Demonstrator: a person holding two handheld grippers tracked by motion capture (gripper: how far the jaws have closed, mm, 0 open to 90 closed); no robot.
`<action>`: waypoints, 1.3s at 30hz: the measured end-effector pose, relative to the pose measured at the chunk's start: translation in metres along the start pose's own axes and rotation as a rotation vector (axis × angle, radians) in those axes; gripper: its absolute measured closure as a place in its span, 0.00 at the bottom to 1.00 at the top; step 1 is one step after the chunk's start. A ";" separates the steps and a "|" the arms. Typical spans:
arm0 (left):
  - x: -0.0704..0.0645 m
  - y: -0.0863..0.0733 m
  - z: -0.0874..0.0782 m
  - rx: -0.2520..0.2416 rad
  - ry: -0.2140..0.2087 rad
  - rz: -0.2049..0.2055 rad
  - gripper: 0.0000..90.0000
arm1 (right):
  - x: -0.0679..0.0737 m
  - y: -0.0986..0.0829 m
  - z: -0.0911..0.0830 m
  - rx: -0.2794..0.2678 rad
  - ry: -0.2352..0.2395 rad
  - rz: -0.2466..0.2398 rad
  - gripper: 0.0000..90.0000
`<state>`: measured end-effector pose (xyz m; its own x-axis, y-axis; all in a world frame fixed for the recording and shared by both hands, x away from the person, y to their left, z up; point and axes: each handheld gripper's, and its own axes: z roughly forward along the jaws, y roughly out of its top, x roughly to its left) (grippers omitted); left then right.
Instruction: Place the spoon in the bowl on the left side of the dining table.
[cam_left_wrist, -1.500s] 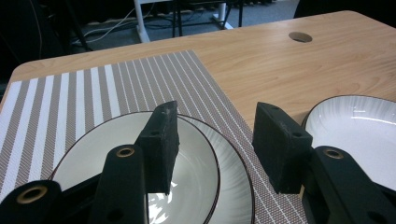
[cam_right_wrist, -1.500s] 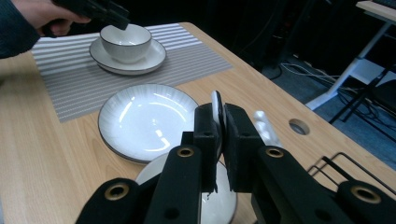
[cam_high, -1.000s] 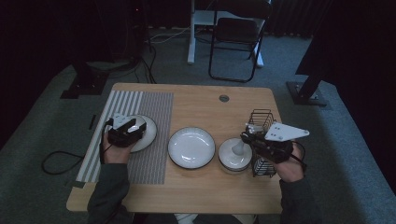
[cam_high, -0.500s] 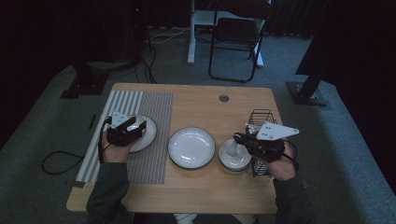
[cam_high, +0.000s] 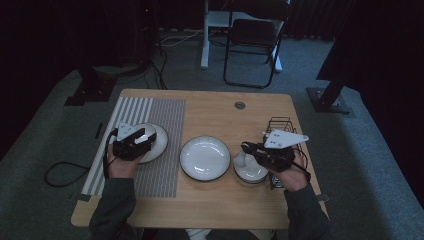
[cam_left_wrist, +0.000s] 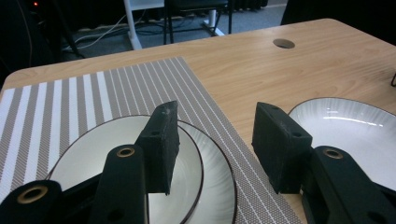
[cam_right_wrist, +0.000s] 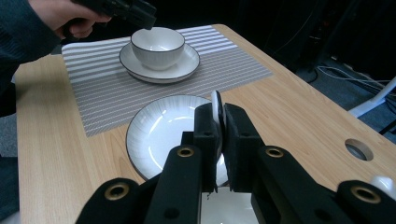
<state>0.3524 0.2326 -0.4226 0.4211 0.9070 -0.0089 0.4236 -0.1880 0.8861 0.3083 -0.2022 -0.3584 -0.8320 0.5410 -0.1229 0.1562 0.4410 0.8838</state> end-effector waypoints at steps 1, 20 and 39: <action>-0.001 -0.001 0.000 0.002 -0.004 0.001 0.58 | 0.000 0.000 0.001 0.000 0.001 0.001 0.94; -0.009 -0.022 0.000 0.013 -0.024 0.028 0.58 | 0.005 0.011 0.022 -0.014 0.025 0.009 0.94; -0.020 -0.045 0.004 0.043 -0.049 0.084 0.58 | 0.006 0.023 0.038 -0.030 0.030 0.008 0.94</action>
<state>0.3283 0.2213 -0.4642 0.4947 0.8681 0.0410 0.4186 -0.2794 0.8641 0.3275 -0.1617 -0.3560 -0.8462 0.5228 -0.1025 0.1475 0.4148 0.8979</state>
